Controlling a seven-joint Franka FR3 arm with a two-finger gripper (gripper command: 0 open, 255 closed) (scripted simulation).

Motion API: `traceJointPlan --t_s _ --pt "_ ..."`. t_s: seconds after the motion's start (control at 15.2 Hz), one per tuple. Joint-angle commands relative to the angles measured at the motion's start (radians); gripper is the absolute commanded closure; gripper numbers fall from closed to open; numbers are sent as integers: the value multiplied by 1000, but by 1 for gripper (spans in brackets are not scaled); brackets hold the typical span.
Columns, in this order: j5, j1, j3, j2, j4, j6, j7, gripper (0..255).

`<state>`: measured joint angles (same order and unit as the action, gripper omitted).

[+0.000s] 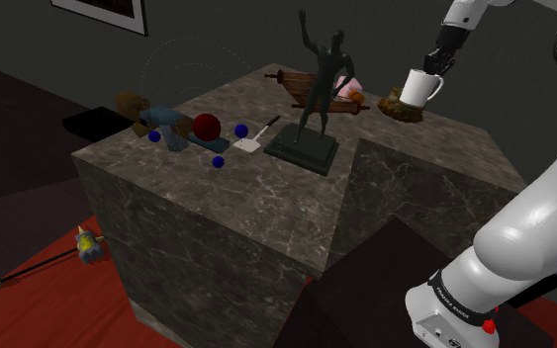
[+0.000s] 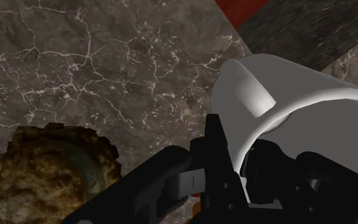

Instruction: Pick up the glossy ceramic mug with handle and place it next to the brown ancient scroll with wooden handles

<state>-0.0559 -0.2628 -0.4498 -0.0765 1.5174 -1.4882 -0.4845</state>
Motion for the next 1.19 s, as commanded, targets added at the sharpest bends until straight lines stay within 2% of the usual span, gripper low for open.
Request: traceJointPlan --t_s 0.0,1.12 --pt "4 2 1 9 37 -30 1 255" --pt "9 8 5 25 285 -264 0 255"
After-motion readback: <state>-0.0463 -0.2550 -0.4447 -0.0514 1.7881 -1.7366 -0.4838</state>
